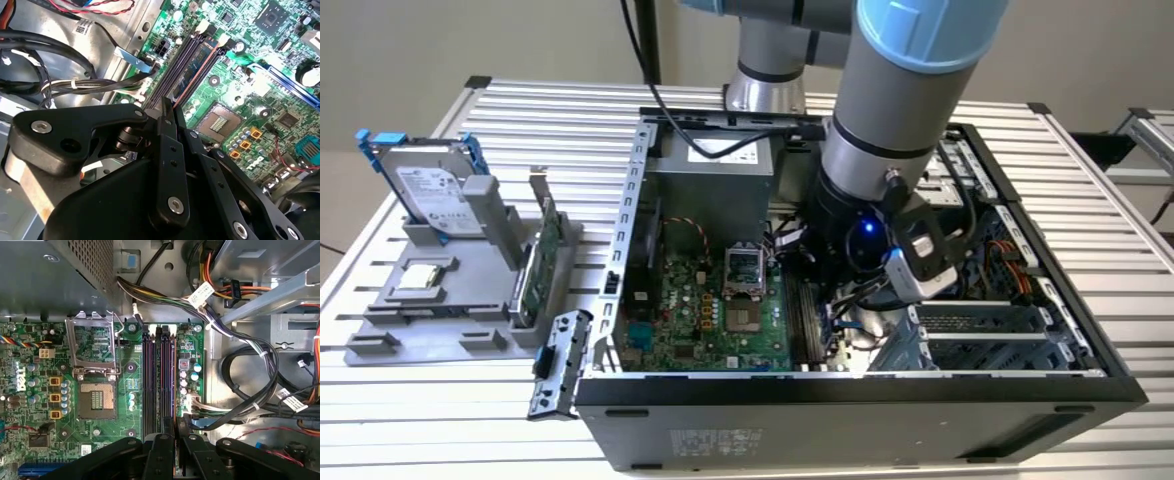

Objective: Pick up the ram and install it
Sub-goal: 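Press down the ram until it locks into place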

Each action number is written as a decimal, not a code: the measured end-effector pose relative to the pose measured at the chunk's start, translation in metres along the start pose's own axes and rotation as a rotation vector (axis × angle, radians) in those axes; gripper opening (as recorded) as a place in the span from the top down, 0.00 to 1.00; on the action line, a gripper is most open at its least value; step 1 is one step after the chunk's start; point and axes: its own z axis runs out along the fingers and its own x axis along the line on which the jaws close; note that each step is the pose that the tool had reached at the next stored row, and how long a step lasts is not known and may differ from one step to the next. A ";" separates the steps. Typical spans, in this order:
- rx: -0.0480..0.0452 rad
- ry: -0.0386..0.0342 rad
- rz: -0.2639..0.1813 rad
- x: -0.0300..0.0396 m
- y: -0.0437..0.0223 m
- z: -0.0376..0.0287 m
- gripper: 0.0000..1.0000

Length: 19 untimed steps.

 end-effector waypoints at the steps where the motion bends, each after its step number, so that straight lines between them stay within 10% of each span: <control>1: 0.0000 0.0000 0.000 -0.0001 0.0003 0.0008 1.00; 19: -0.0012 0.0001 0.000 -0.0026 0.0022 0.0106 1.00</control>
